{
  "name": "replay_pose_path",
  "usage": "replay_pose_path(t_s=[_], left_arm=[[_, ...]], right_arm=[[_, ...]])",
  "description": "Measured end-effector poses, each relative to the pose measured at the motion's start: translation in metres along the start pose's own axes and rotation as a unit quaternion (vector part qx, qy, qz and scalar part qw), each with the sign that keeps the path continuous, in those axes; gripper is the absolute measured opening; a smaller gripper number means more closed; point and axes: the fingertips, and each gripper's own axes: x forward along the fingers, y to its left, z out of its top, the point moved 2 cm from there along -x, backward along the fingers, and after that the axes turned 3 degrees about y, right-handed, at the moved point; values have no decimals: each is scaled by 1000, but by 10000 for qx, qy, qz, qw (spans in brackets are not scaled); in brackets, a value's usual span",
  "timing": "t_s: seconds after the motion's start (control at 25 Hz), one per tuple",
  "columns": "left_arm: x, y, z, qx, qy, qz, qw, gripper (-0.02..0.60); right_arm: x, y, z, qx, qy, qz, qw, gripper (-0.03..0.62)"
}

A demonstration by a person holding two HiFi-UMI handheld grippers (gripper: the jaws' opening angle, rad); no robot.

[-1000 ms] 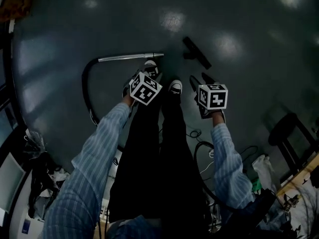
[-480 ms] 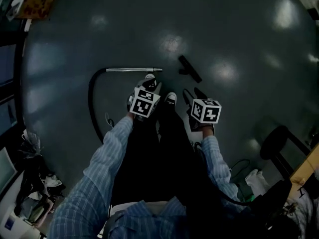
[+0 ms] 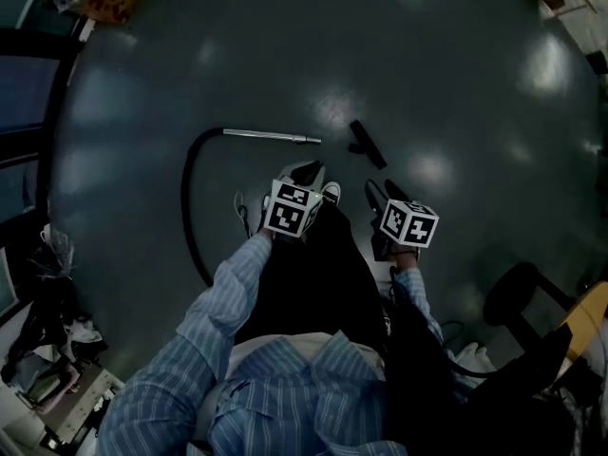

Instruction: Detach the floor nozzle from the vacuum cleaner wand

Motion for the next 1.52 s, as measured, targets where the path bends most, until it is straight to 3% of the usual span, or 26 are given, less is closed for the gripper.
replay_pose_path(t_s=[0.12, 0.36, 0.52, 0.64, 0.76, 0.88, 1.0, 1.32, 1.52], left_arm=[[-36, -7, -3, -62, -98, -75, 9999, 28], [-102, -5, -8, 751, -230, -21, 9969, 25], [-154, 12, -30, 614, -489, -3, 9969, 21], [-195, 30, -60, 445, -609, 1, 9972, 20], [-227, 34, -100, 691, -623, 39, 9957, 18], [-247, 16, -131, 992, -700, -45, 9926, 17], [-259, -8, -151, 1046, -763, -280, 9912, 12], [-286, -23, -176, 402, -913, -745, 9922, 8], [-301, -32, -180, 318, -991, -774, 9916, 8]], right_arm=[[-11, 34, -6, 1, 22, 217, 9998, 220], [-12, 112, -29, -193, -49, 518, 9985, 156], [-13, 160, -59, -155, -239, 451, 9986, 67], [-9, 200, -82, -116, -412, 402, 9983, 54], [-12, 229, -110, -281, -519, 277, 9979, 51], [-28, 244, -138, -332, -659, 185, 9971, 49], [-52, 250, -165, -245, -693, 97, 9973, 49], [-78, 265, -216, -434, -516, -151, 9976, 49], [-93, 266, -231, -467, -493, -185, 9975, 49]])
